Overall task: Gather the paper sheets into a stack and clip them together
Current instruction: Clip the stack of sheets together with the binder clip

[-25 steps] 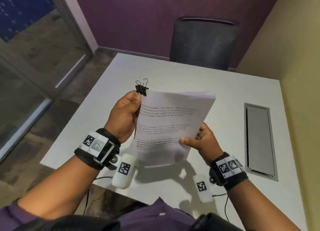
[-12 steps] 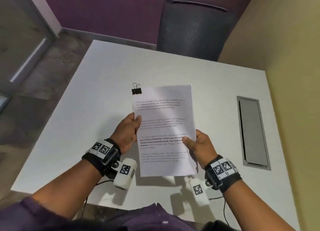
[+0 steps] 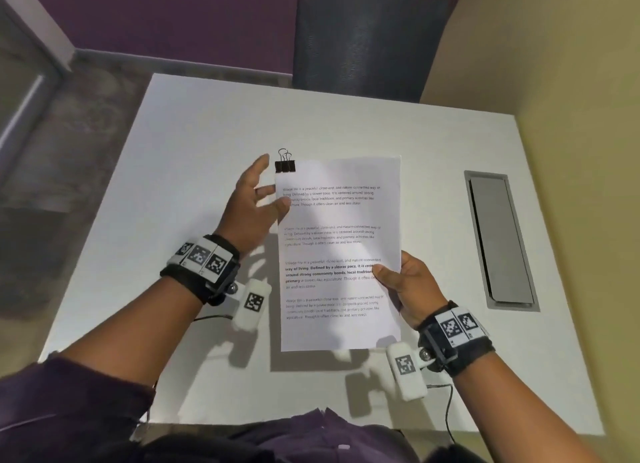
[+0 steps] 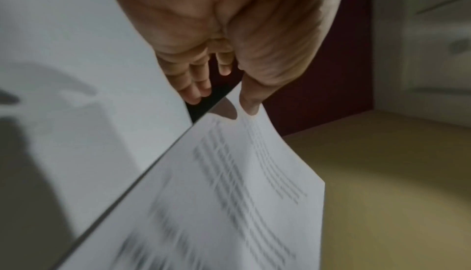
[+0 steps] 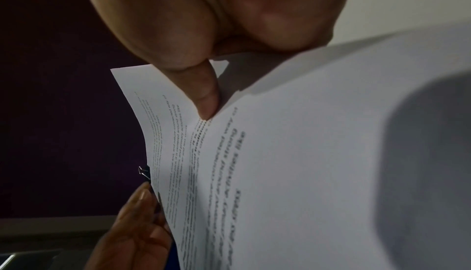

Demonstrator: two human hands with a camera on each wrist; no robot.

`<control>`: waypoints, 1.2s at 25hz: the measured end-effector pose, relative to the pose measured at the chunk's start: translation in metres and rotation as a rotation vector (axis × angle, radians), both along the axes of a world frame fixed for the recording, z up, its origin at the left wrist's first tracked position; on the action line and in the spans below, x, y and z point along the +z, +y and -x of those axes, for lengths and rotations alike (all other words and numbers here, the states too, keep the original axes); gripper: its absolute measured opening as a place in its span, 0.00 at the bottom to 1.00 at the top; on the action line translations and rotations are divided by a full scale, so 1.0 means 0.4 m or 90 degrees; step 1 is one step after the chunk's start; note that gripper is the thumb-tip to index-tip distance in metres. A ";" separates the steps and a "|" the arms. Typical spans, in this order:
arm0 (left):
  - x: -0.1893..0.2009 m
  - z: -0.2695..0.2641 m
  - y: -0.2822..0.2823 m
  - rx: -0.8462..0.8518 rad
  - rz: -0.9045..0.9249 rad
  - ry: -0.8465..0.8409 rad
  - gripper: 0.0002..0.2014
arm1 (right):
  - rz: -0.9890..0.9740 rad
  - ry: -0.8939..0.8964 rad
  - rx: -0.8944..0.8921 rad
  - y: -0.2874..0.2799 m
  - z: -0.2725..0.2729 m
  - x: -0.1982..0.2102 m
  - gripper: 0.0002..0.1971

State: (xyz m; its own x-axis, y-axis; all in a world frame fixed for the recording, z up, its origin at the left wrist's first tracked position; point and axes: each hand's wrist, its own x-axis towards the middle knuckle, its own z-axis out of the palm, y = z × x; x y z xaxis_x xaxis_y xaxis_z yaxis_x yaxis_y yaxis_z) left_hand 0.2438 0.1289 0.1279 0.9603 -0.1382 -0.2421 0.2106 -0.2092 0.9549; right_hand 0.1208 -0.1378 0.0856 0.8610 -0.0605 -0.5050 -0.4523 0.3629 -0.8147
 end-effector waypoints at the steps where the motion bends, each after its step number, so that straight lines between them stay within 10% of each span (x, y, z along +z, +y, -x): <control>1: 0.017 -0.028 -0.012 0.012 0.002 -0.037 0.34 | -0.007 -0.009 0.003 -0.005 0.002 0.006 0.26; 8: 0.053 -0.053 -0.103 0.028 0.035 -0.113 0.15 | -0.028 -0.020 0.026 -0.086 0.012 0.033 0.15; 15: 0.055 -0.056 -0.188 0.141 0.258 0.107 0.11 | -0.050 0.020 0.036 -0.165 0.006 0.040 0.15; 30: 0.037 -0.082 -0.192 0.049 -0.039 0.046 0.20 | -0.019 0.022 0.073 -0.206 0.002 0.014 0.14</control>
State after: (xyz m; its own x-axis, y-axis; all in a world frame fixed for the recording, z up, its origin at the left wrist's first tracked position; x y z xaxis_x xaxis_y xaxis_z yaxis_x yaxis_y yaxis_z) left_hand 0.2766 0.0523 0.1428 0.9472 -0.0472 -0.3171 0.2965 -0.2465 0.9227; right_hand 0.1199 -0.2201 0.0914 0.8431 0.0522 -0.5353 -0.5203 0.3313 -0.7871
